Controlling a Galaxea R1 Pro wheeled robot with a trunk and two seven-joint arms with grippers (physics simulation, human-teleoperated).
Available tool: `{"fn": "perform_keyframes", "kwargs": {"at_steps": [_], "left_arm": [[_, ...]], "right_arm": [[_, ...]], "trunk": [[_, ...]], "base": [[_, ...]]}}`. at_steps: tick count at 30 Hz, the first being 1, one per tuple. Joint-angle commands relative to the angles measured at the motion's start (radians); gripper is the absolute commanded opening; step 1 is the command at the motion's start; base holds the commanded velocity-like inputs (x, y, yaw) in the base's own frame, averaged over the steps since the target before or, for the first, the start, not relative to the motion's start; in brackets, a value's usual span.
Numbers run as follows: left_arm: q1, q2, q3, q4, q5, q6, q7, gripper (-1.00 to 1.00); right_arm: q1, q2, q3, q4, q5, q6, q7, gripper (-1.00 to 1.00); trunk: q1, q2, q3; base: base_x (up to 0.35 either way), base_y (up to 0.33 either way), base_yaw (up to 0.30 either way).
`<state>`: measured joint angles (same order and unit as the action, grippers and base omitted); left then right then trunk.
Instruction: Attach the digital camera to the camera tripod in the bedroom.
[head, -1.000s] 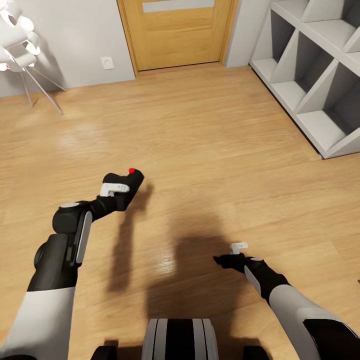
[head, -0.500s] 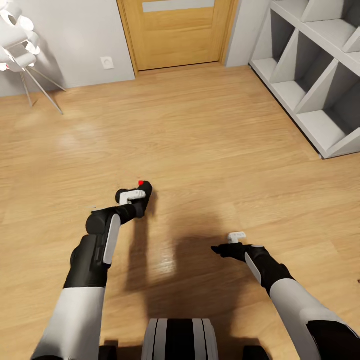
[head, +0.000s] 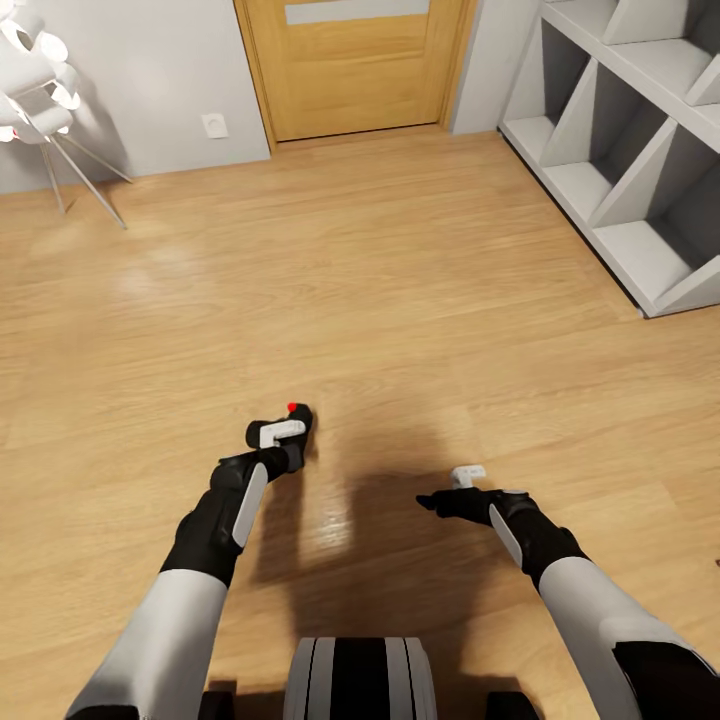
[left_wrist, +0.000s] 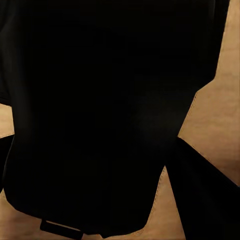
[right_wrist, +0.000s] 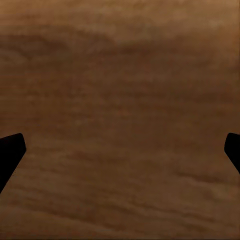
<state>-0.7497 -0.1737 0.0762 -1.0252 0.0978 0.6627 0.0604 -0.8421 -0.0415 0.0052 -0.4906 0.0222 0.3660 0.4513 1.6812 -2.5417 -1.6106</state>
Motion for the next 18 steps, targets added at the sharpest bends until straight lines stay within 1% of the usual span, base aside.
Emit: {"fn": "perform_keyframes", "kwargs": {"at_steps": [1, 7, 9, 18], "left_arm": [[0.000, 0.000, 0.002, 0.007, 0.011, -0.003, 0.006, -1.00], [0.000, 0.002, 0.003, 0.021, 0.012, -0.012, 0.007, -1.00], [0.000, 0.005, 0.004, 0.042, 0.012, -0.014, 0.006, -1.00], [0.000, 0.007, 0.005, 0.054, 0.011, -0.015, 0.006, -1.00]], "right_arm": [[0.000, 0.000, 0.001, -0.002, 0.002, 0.006, 0.006, 1.00], [0.000, 0.001, 0.002, -0.002, 0.002, 0.007, 0.008, 1.00], [0.000, 0.001, 0.001, -0.002, 0.002, 0.007, 0.009, 1.00], [0.000, 0.003, 0.002, -0.002, 0.002, 0.008, 0.011, 1.00]], "trunk": [[0.000, 0.000, -0.001], [0.000, 0.000, -0.001], [-0.001, 0.000, 0.007], [-0.005, 0.002, 0.042]], "base": [[0.000, 0.000, 0.000], [0.000, 0.000, 0.000], [0.000, 0.000, 0.000], [0.000, 0.000, 0.000]]}}
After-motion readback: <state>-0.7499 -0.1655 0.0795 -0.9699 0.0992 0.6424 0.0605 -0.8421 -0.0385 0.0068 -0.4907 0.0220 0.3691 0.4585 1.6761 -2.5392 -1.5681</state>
